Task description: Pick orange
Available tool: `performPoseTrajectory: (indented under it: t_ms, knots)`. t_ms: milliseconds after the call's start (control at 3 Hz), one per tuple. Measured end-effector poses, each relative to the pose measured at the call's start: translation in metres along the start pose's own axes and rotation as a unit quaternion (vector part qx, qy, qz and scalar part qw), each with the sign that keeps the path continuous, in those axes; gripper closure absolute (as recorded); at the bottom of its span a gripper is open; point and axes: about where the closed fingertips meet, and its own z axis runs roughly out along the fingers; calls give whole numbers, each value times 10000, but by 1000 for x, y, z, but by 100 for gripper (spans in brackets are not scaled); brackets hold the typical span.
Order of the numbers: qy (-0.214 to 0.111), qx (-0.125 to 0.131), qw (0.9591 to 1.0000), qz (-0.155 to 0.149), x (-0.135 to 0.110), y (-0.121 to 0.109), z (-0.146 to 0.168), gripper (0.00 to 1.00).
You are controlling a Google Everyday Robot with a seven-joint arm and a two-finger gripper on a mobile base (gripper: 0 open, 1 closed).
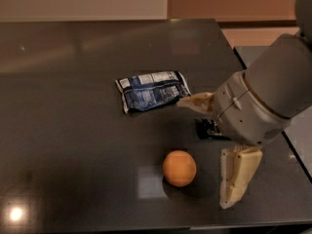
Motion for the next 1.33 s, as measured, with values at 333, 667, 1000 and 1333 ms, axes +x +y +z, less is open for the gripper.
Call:
performPoseTrajectory:
  t_ms: [333, 667, 1000, 1333]
  knots:
    - [-77, -310, 9986, -432, -11, 10, 24, 0]
    - [-112, -603, 9959, -672, -19, 13, 45, 0]
    - [-135, -817, 9935, -780, -23, 14, 60, 0]
    - [-160, -908, 9924, -819, -23, 11, 72, 0]
